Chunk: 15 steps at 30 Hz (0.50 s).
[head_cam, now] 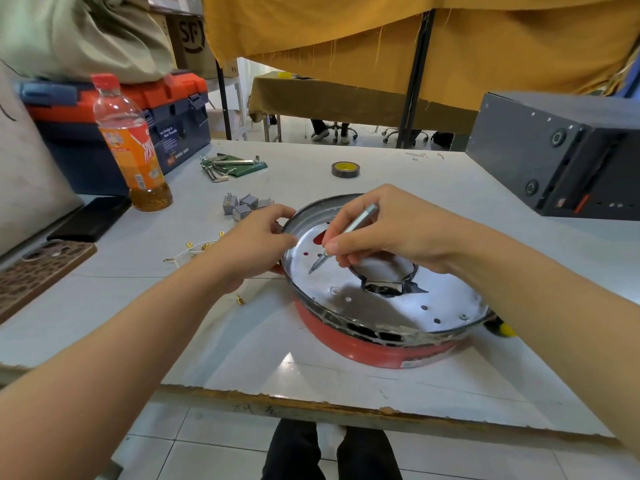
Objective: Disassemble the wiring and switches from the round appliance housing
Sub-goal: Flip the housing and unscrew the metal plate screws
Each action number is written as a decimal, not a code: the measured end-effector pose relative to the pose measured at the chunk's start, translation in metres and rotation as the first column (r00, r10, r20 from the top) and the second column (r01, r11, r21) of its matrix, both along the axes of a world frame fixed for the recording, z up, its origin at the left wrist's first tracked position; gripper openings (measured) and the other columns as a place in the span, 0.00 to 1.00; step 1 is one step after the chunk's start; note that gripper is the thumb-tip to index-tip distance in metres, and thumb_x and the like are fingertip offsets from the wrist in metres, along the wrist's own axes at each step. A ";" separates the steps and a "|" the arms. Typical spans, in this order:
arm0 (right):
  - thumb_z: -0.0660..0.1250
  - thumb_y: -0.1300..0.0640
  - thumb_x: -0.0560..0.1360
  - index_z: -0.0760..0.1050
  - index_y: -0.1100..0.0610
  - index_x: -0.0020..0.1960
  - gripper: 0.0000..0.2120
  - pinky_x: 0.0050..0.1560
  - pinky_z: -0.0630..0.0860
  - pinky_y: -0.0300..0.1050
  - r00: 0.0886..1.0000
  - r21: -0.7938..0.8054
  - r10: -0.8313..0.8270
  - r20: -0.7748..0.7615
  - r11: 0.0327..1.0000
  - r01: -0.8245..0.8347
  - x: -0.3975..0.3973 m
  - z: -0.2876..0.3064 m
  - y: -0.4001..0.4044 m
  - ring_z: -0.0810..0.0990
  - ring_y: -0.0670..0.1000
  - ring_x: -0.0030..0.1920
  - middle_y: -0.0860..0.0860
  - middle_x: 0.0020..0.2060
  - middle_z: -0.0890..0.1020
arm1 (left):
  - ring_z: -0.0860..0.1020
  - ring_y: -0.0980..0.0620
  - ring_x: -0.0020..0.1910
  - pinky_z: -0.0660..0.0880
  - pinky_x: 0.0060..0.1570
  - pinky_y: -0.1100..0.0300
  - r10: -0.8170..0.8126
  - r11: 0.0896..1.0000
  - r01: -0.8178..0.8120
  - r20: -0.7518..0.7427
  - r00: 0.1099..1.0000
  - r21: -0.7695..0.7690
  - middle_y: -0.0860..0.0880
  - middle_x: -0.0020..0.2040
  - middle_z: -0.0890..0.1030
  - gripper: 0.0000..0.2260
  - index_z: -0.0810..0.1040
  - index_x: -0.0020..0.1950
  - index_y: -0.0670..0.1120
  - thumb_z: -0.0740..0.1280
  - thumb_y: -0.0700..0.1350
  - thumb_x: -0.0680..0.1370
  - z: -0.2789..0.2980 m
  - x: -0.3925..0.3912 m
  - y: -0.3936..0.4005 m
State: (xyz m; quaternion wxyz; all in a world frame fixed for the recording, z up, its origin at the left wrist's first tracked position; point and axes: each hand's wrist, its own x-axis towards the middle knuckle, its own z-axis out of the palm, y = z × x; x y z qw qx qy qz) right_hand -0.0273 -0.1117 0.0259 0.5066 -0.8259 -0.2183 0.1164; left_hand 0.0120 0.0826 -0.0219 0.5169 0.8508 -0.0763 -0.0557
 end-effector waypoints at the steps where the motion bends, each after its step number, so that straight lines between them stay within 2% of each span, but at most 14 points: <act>1: 0.73 0.63 0.71 0.82 0.61 0.41 0.01 0.36 0.77 0.34 1.000 0.010 0.002 -0.001 1.000 -0.002 0.000 0.001 0.001 0.82 0.47 0.33 0.54 0.31 0.84 | 0.80 0.57 0.36 0.74 0.27 0.68 0.005 1.000 -0.004 0.013 1.000 -0.012 0.48 0.48 0.79 0.18 0.70 0.68 0.50 0.63 0.39 0.79 0.001 0.000 -0.001; 2: 0.73 0.64 0.71 0.82 0.61 0.41 0.01 0.36 0.76 0.33 1.000 0.019 0.004 0.001 1.000 -0.004 -0.001 0.002 0.002 0.82 0.47 0.33 0.54 0.30 0.83 | 0.80 0.57 0.38 0.76 0.30 0.67 0.001 1.000 -0.001 0.019 1.000 -0.023 0.50 0.49 0.79 0.18 0.71 0.68 0.50 0.63 0.39 0.79 0.002 0.001 -0.002; 4: 0.73 0.64 0.71 0.82 0.60 0.40 0.02 0.37 0.77 0.34 1.000 0.033 0.003 0.015 0.999 -0.003 0.000 0.004 0.005 0.82 0.47 0.34 0.54 0.32 0.83 | 0.82 0.50 0.45 0.80 0.43 0.59 -0.004 0.998 0.004 0.002 1.000 -0.063 0.47 0.52 0.80 0.19 0.72 0.68 0.50 0.65 0.40 0.78 0.002 0.002 -0.004; 5: 0.73 0.64 0.71 0.82 0.59 0.39 0.02 0.39 0.79 0.35 1.000 0.042 -0.001 0.021 0.999 0.000 0.000 0.004 0.006 0.82 0.49 0.35 0.55 0.33 0.84 | 0.82 0.47 0.46 0.80 0.44 0.56 0.005 0.995 -0.007 -0.015 1.000 -0.096 0.45 0.52 0.81 0.18 0.73 0.67 0.49 0.66 0.41 0.78 0.002 0.003 -0.006; 8: 0.71 0.64 0.72 0.81 0.60 0.40 0.03 0.45 0.82 0.42 1.000 0.048 -0.021 0.022 0.999 0.020 0.002 0.003 0.009 0.82 0.52 0.38 0.58 0.36 0.83 | 0.80 0.49 0.39 0.77 0.32 0.61 0.043 0.976 -0.057 -0.069 0.997 -0.210 0.42 0.49 0.82 0.12 0.77 0.60 0.45 0.67 0.44 0.77 0.001 0.002 -0.008; 10: 0.70 0.64 0.74 0.80 0.60 0.40 0.04 0.45 0.82 0.43 1.000 0.029 -0.013 -0.004 0.999 0.013 0.002 0.000 0.011 0.80 0.51 0.37 0.59 0.36 0.81 | 0.79 0.50 0.39 0.74 0.31 0.63 0.035 0.966 -0.062 -0.109 0.993 -0.250 0.42 0.49 0.81 0.11 0.77 0.59 0.43 0.66 0.44 0.78 -0.002 0.002 -0.009; 12: 0.68 0.64 0.75 0.78 0.61 0.41 0.04 0.41 0.80 0.40 0.999 0.009 0.007 -0.034 1.000 -0.007 0.001 -0.003 0.013 0.80 0.50 0.35 0.58 0.33 0.80 | 0.78 0.47 0.42 0.74 0.33 0.62 0.021 0.955 -0.057 -0.126 0.992 -0.292 0.41 0.49 0.80 0.13 0.76 0.61 0.42 0.64 0.40 0.77 -0.006 0.001 -0.010; 15: 0.66 0.67 0.76 0.76 0.63 0.42 0.04 0.38 0.79 0.39 0.998 0.009 0.013 -0.061 1.000 -0.013 0.001 -0.006 0.017 0.81 0.49 0.34 0.58 0.33 0.80 | 0.78 0.42 0.52 0.75 0.44 0.55 0.041 0.944 -0.075 -0.110 0.993 -0.322 0.40 0.55 0.79 0.16 0.75 0.63 0.42 0.62 0.37 0.76 -0.012 0.003 -0.013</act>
